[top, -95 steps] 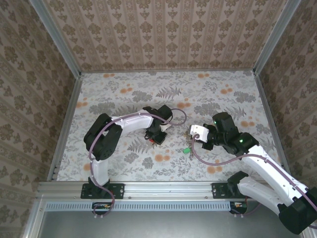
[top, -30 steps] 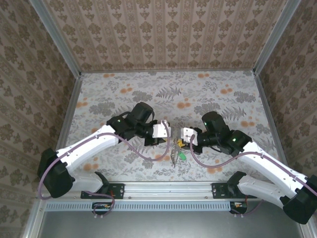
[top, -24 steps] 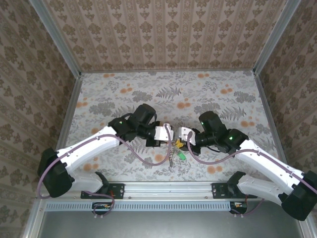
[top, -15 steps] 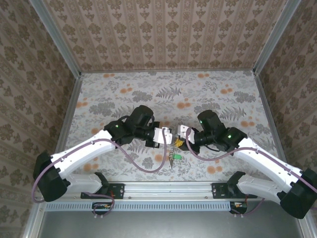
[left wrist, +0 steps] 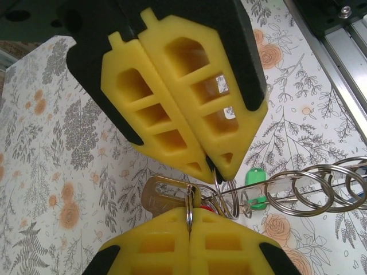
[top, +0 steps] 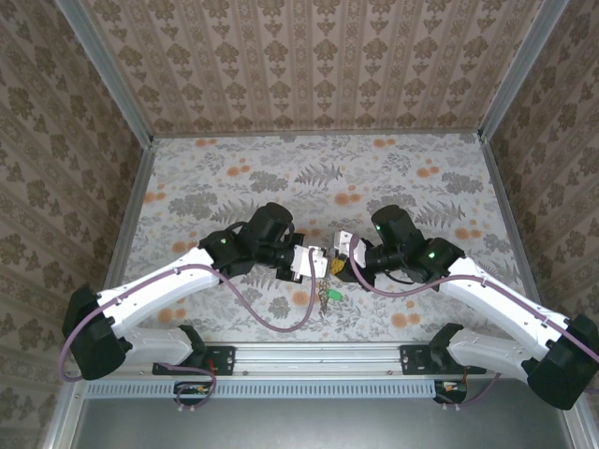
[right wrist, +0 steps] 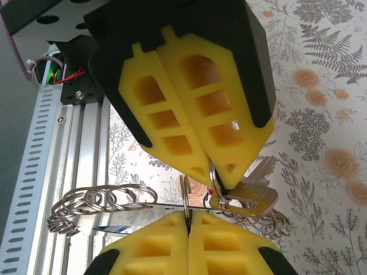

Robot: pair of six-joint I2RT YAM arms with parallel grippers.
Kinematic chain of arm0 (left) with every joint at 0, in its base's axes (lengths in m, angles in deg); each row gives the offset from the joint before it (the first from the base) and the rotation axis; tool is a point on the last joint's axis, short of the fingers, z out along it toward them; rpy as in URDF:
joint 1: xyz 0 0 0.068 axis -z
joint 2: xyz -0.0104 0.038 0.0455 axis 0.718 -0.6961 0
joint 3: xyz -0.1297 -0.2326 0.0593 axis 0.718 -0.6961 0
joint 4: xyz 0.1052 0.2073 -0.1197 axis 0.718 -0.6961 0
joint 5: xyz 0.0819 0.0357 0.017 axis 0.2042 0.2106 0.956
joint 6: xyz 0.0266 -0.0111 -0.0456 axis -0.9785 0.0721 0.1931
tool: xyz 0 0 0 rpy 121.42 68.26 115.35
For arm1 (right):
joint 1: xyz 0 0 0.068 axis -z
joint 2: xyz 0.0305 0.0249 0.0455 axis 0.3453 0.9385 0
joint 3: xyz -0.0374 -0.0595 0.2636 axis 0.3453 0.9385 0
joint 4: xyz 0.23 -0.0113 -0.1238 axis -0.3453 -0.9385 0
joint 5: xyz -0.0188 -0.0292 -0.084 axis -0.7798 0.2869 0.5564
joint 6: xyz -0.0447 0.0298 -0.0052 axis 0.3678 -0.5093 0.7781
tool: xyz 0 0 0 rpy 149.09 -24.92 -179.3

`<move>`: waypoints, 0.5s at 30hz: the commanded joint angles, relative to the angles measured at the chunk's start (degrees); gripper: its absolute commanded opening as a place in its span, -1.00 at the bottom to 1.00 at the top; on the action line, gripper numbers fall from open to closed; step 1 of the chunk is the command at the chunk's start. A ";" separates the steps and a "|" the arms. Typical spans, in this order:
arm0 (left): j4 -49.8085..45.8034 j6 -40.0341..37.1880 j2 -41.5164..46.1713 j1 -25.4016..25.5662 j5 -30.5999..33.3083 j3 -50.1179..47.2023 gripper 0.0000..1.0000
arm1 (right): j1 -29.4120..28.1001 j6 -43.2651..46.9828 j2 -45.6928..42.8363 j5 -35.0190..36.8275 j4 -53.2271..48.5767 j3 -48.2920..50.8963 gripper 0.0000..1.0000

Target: Put the keys on the keyring

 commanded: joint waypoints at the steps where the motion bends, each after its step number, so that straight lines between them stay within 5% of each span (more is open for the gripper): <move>1: 1.11 -1.44 1.21 1.02 0.09 -0.70 -1.00 | 0.12 -1.63 0.42 -1.07 2.23 -1.64 -1.00; 15: 2.65 -4.35 2.62 2.13 -0.92 -2.87 -1.00 | 3.09 -8.06 1.14 -0.29 4.80 -1.19 -1.00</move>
